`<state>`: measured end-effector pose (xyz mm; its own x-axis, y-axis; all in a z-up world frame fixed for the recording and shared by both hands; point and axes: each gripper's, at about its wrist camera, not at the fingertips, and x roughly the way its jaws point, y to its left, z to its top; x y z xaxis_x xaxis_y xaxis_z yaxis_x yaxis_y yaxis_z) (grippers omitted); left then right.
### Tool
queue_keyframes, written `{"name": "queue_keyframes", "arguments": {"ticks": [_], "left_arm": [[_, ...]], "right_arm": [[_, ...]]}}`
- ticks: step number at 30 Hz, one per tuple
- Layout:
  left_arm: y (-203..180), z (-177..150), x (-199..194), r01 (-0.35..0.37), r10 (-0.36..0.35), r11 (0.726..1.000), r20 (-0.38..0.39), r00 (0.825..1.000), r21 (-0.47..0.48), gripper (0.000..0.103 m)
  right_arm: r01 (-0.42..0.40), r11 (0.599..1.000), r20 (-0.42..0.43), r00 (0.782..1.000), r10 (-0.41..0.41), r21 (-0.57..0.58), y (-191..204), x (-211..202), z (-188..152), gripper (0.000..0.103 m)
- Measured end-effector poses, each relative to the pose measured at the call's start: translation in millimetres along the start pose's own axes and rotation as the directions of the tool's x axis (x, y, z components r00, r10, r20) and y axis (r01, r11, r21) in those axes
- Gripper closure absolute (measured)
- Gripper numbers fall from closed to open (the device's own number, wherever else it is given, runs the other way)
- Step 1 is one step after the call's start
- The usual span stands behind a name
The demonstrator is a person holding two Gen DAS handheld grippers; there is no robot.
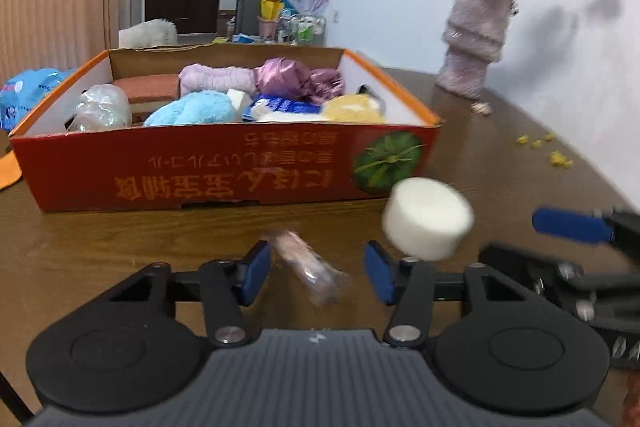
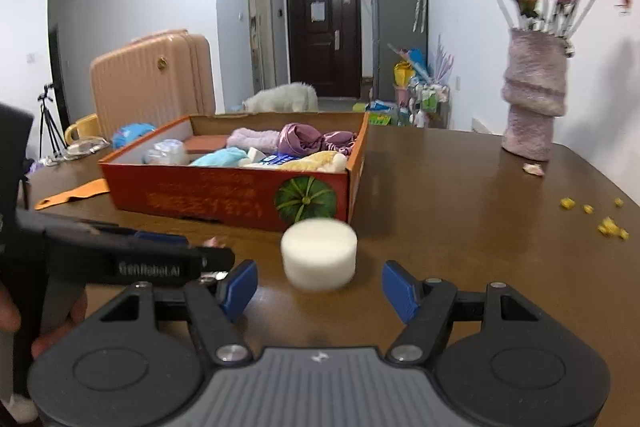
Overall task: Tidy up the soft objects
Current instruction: 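Grasp the clear-wrapped candy with the left gripper while the right grasps the white cylindrical sponge, then lift the candy and cylinder sponge and carry them over the box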
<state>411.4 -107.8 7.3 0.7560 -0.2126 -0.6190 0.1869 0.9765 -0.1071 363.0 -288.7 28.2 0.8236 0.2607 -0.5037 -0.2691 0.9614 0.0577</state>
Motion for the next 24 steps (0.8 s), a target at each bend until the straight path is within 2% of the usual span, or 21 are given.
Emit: {"name": "queue_keyframes", "arguments": {"ticks": [2,4,5,7,8,11,15,18,21,22,24], "left_arm": [[3.4,-2.4,7.9,0.014,-0.014,1.0,-0.008,1.0,0.01,0.064],[5.1,-5.6,6.6,0.004,-0.005,1.0,0.007,1.0,0.03,0.083],[6.8,-5.5,6.8,0.003,-0.003,1.0,0.006,1.0,0.027,0.085],[11.1,-5.1,6.1,0.024,-0.024,1.0,0.005,1.0,0.011,0.086],[11.9,-5.0,5.5,0.029,-0.029,1.0,0.005,1.0,0.009,0.086],[9.4,-5.2,5.1,0.034,-0.034,0.999,0.007,0.999,0.024,0.086],[4.4,-7.5,3.7,0.031,-0.032,0.998,0.014,0.999,0.045,0.086],[5.3,-8.3,2.9,0.019,-0.02,0.999,0.018,1.0,0.035,0.086],[8.6,-7.6,0.2,0.007,-0.007,1.0,0.024,1.0,0.02,0.086],[9.5,-7.2,-1.3,0.004,-0.005,1.0,0.026,1.0,0.015,0.086],[10.2,-6.3,-4.8,-0.001,0.0,1.0,0.028,1.0,0.011,0.086]], "right_arm": [[-0.016,1.0,-0.018,1.0,0.016,0.004,-2.3,22.8,9.5,0.035],[-0.016,1.0,-0.033,0.999,0.017,0.021,-4.1,41.8,14.3,0.035],[-0.014,0.999,-0.038,0.999,0.015,0.03,-5.1,50.1,15.1,0.035],[-0.016,0.999,-0.054,0.998,0.019,0.04,-4.1,63.7,17.7,0.039],[-0.02,0.999,-0.066,0.998,0.022,0.039,-2.8,69.4,17.8,0.049],[-0.022,0.999,-0.055,0.998,0.024,0.033,-0.6,73.4,14.2,0.051],[-0.027,0.999,-0.047,0.998,0.029,0.047,-3.3,72.3,11.8,0.05],[-0.033,0.998,-0.056,0.998,0.035,0.045,-1.6,73.5,10.4,0.041],[-0.052,0.998,-0.067,0.996,0.055,0.045,-0.1,76.8,8.8,0.041],[-0.054,0.998,-0.069,0.996,0.057,0.037,1.1,77.5,8.3,0.046],[-0.049,0.998,-0.064,0.997,0.051,0.032,2.9,78.2,7.3,0.047]]}}
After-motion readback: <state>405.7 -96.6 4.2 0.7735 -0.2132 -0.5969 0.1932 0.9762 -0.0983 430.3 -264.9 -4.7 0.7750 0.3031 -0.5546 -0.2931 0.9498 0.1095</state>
